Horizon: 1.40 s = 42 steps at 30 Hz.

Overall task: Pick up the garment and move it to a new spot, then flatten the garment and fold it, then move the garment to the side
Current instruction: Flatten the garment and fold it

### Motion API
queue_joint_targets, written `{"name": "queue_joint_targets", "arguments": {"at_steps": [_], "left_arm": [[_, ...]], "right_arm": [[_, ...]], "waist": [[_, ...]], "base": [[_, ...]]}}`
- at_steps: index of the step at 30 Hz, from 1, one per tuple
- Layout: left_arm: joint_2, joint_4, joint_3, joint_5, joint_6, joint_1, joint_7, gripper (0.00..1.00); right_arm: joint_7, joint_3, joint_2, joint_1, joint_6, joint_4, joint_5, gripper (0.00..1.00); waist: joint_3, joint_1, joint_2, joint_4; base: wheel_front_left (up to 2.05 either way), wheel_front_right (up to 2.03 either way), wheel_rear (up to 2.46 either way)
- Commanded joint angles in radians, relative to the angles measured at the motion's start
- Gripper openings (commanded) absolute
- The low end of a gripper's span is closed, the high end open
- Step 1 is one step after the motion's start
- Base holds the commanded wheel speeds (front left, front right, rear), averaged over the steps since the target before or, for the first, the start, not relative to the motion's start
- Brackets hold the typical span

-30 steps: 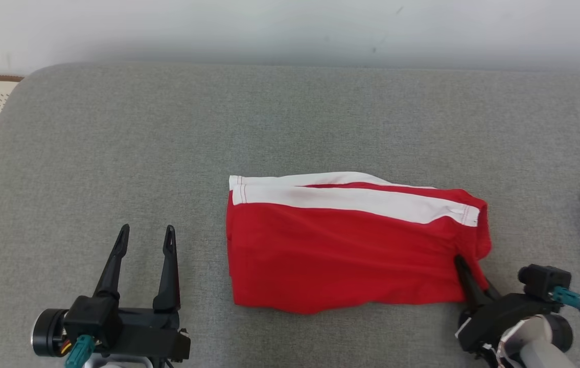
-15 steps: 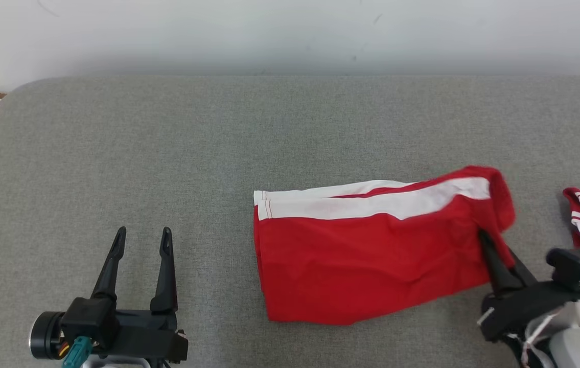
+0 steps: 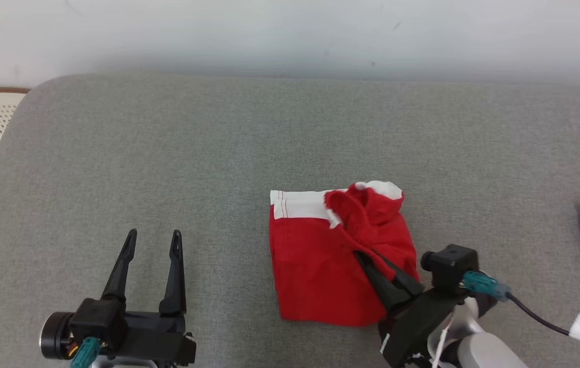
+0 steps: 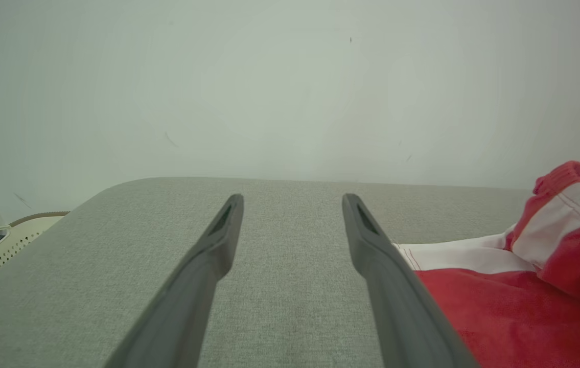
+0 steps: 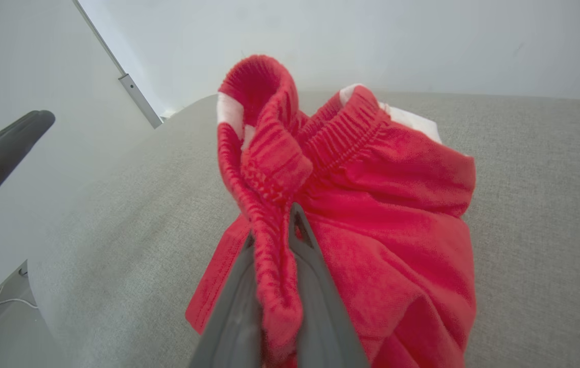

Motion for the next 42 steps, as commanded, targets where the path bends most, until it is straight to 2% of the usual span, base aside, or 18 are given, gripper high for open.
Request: {"name": "queue_joint_targets", "arguments": {"at_steps": [1, 7, 15, 16, 17, 18, 19, 24, 31, 35, 42], "left_arm": [[-0.001, 0.001, 0.000, 0.001, -0.003, 0.003, -0.004, 1.00], [-0.008, -0.003, -0.001, 0.008, -0.005, -0.005, -0.004, 1.00], [-0.018, 0.003, -0.003, 0.017, -0.011, -0.019, -0.004, 1.00], [-0.020, 0.003, -0.004, 0.018, -0.012, -0.020, -0.004, 1.00], [-0.021, 0.003, -0.004, 0.020, -0.013, -0.021, -0.004, 1.00], [-0.021, 0.003, -0.003, 0.021, -0.014, -0.023, -0.004, 1.00], [-0.022, 0.003, -0.003, 0.022, -0.014, -0.025, -0.004, 1.00], [-0.027, -0.001, 0.002, 0.027, -0.017, -0.029, -0.004, 1.00], [-0.032, -0.001, 0.009, 0.033, -0.015, -0.023, -0.004, 1.00], [-0.030, 0.001, 0.018, 0.037, -0.018, -0.016, -0.004, 1.00], [-0.016, 0.003, 0.033, 0.043, -0.012, 0.008, -0.004, 1.00]], "right_arm": [[-0.005, 0.015, 0.006, -0.020, -0.001, 0.020, 0.014, 0.00], [-0.031, 0.059, 0.032, -0.081, -0.001, 0.123, 0.026, 0.00], [-0.095, 0.107, 0.098, -0.169, -0.001, 0.304, 0.049, 0.00], [-0.102, 0.117, 0.106, -0.178, -0.001, 0.322, 0.051, 0.19], [-0.107, 0.128, 0.116, -0.184, -0.001, 0.338, 0.055, 0.65], [-0.113, 0.140, 0.123, -0.191, -0.001, 0.348, 0.056, 0.96], [-0.118, 0.152, 0.130, -0.199, -0.001, 0.359, 0.058, 1.00], [-0.140, 0.209, 0.147, -0.208, -0.001, 0.381, 0.061, 1.00], [-0.172, 0.260, 0.144, -0.192, -0.001, 0.351, 0.058, 1.00], [-0.220, 0.220, 0.121, -0.177, -0.001, 0.301, 0.032, 1.00], [-0.239, 0.044, 0.085, -0.104, -0.001, 0.193, -0.070, 1.00]], "waist": [[0.008, 0.0000, 0.0000, 0.011], [0.026, 0.0000, 0.0000, 0.026], [0.048, 0.0000, 0.0000, 0.041], [0.050, 0.0000, 0.0000, 0.042], [0.051, 0.0000, 0.0000, 0.042], [0.053, 0.0000, 0.0000, 0.043], [0.055, 0.0000, 0.0000, 0.043], [0.062, 0.0000, 0.0000, 0.041], [0.062, 0.0000, 0.0000, 0.027], [0.052, 0.0000, 0.0000, 0.015], [0.023, 0.0000, 0.0000, -0.014]], "base": [[0.00, 0.00, 0.00], [0.00, 0.00, 0.00], [0.00, 0.00, 0.00], [0.00, 0.00, 0.00], [0.00, 0.00, 0.00], [0.00, 0.00, 0.00], [0.00, 0.00, 0.00], [0.00, 0.00, 0.00], [0.00, 0.00, 0.00], [0.00, 0.00, 0.00], [0.00, 0.00, 0.00]]}}
